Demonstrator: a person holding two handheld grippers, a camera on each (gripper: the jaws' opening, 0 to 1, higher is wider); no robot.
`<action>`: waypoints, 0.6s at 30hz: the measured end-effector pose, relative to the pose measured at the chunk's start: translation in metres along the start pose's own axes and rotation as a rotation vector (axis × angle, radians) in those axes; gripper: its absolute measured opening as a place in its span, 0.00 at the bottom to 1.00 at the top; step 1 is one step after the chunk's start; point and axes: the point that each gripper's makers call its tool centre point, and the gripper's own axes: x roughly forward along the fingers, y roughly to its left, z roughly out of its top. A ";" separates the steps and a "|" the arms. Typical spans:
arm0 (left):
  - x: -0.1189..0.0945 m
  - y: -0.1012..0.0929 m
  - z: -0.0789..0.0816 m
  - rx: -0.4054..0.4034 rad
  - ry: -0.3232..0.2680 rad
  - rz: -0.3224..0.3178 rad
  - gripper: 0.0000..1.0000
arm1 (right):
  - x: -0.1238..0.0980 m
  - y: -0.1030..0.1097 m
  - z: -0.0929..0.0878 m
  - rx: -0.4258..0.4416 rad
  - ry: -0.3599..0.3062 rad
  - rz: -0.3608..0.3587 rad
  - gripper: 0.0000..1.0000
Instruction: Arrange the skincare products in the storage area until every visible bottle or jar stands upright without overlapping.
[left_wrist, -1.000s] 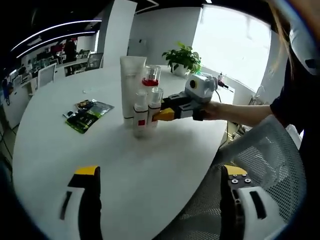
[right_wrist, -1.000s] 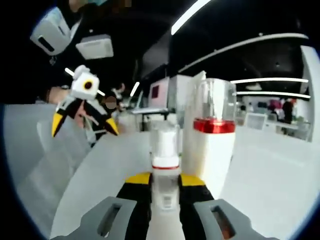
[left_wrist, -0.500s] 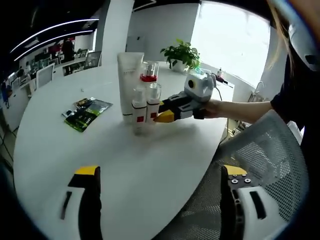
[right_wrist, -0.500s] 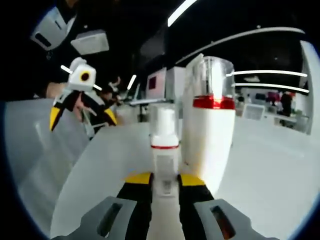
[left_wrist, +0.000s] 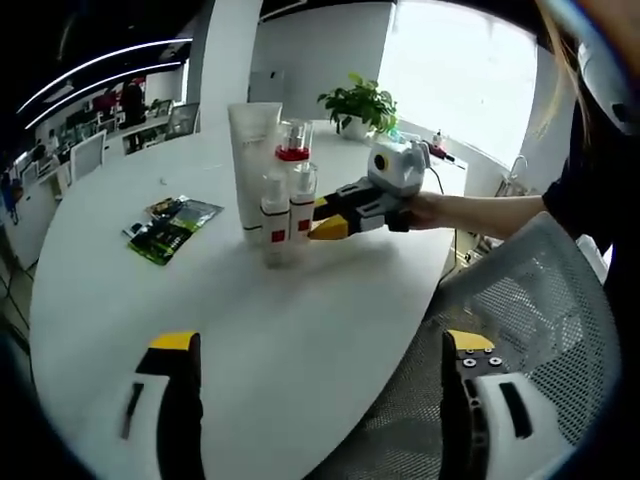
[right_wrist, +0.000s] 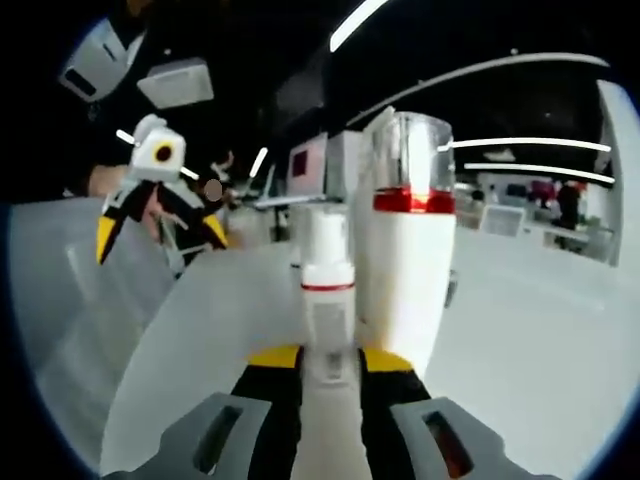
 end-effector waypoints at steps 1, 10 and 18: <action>0.000 0.000 0.000 0.000 0.001 0.000 0.94 | -0.003 -0.001 -0.001 0.010 -0.002 -0.006 0.14; 0.003 -0.001 -0.006 0.009 0.031 0.000 0.95 | -0.025 0.004 -0.005 0.062 0.021 -0.062 0.17; 0.004 0.005 -0.010 -0.038 0.032 0.010 0.95 | -0.045 0.025 0.022 0.103 0.035 -0.089 0.27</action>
